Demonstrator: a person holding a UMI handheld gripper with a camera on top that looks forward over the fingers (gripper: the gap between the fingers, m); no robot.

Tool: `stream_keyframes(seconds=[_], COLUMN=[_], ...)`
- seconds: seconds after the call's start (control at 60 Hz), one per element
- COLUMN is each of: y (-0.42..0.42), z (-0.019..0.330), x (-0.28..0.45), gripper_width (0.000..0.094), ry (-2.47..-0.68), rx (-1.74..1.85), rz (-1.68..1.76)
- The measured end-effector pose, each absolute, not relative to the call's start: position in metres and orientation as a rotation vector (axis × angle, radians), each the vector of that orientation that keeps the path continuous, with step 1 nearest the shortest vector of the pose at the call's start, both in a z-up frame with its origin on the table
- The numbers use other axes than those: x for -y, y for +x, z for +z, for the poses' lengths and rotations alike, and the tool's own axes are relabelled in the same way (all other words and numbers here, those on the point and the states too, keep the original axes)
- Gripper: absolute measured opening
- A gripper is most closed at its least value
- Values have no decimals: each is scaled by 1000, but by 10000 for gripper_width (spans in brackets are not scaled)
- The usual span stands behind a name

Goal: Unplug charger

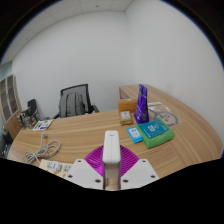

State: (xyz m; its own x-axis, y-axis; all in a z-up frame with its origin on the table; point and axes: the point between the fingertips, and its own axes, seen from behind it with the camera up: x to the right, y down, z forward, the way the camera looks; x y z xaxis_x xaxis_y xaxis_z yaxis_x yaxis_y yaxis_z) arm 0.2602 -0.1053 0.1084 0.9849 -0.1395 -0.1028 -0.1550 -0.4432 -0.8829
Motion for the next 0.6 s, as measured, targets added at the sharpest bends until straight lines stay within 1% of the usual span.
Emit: stream_keyframes(seconds=[0.117, 0.217, 0.3, 0.333, 0.383, 0.417, 0.467, 0.5, 0.55, 0.6], y=[272, 274, 278, 281, 289, 294, 303, 308, 315, 319], z=[63, 33, 15, 19, 19, 18, 11, 7, 1, 6], x=[107, 112, 119, 118, 121, 124, 128, 131, 135, 137], gripper_width=[179, 193, 218, 220, 254, 306, 417, 504, 660, 739], ry=[-2099, -2136, -2158, -2137, -2137, -2142, -2165, -2181, -2210, -2210], rx=[-239, -328, -434, -452, -464, -458, -458, -464, -476, -458], rz=[70, 178, 272, 298, 290, 279, 256, 246, 233, 217])
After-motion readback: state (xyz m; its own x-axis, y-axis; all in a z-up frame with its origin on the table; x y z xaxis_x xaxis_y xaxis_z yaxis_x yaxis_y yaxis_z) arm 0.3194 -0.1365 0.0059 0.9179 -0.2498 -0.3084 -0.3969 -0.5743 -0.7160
